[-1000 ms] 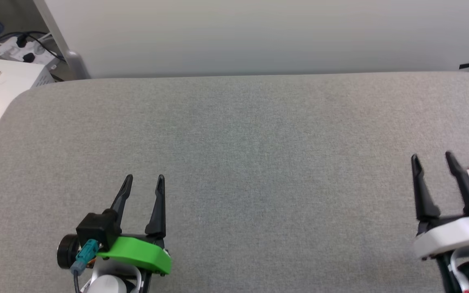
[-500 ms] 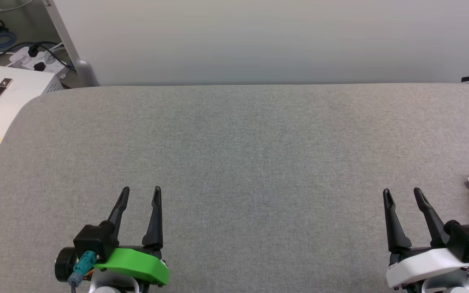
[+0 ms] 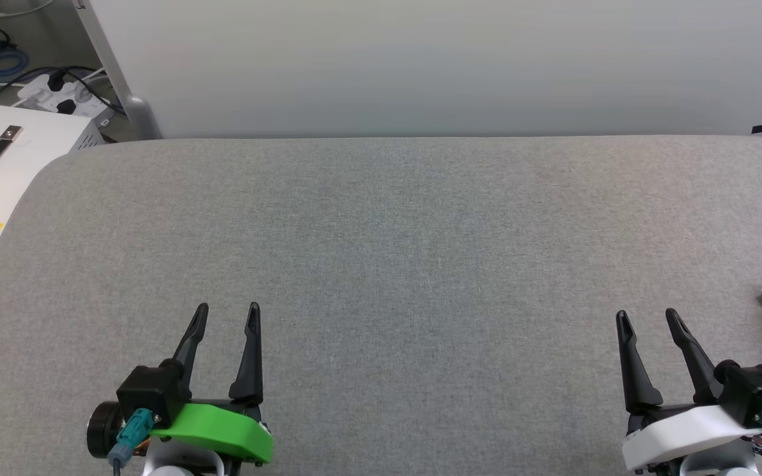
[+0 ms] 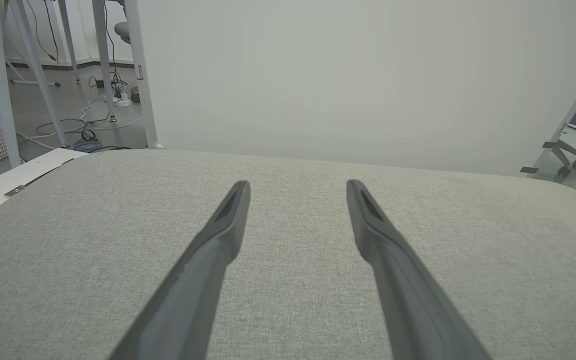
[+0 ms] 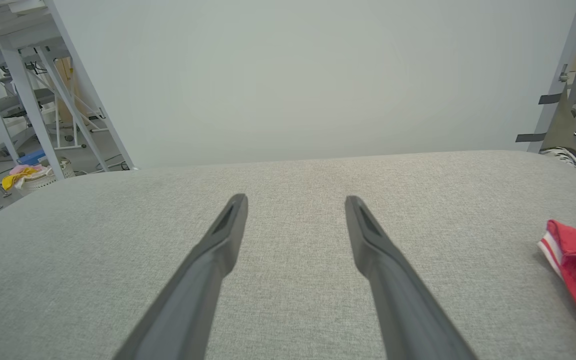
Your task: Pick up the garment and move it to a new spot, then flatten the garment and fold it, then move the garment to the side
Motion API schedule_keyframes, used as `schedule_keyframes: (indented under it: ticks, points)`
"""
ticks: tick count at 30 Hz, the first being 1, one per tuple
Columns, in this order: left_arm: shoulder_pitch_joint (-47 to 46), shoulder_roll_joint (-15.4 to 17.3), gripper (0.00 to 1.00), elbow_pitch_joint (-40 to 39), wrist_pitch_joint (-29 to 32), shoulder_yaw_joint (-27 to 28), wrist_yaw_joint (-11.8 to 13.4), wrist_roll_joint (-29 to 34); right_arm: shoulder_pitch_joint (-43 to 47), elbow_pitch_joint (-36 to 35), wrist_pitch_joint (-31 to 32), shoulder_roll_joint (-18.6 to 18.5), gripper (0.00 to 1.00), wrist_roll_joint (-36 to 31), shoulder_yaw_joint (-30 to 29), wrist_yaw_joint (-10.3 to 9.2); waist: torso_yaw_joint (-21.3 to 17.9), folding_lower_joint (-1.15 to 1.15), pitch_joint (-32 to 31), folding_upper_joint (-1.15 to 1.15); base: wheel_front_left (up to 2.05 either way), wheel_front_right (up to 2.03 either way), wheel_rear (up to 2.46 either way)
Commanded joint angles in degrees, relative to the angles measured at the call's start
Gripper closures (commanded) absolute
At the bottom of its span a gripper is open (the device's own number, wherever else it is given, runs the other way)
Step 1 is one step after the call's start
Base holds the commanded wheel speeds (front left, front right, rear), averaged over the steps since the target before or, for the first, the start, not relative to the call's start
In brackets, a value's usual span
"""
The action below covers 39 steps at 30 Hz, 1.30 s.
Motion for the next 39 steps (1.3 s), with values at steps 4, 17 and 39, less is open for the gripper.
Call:
schedule_keyframes:
  ticks: [4, 17, 39]
  points:
    - [0.63, -0.27, 0.00, 0.12, -0.34, 0.37, -0.34, 0.03, -0.46, 0.16, -0.62, -0.09, 0.00, 0.18, 0.27, -0.05, -0.02, 0.00, 0.06, 0.00, 0.00, 0.00, 0.00]
    - [-0.01, -0.03, 1.00, -0.39, 0.87, 0.15, 0.39, 0.55, -0.13, -0.17, 0.84, 0.16, 1.00, -0.73, 0.27, 0.00, -0.07, 0.00, -0.02, 0.00, 0.00, 0.00, 0.00]
    - [0.02, -0.08, 1.00, -1.74, 3.63, 0.41, 1.73, 2.55, -0.55, -1.16, 3.46, 0.67, 1.00, -3.33, -0.04, -0.01, -0.22, 0.00, -0.37, 0.00, 0.00, 0.00, 0.00]
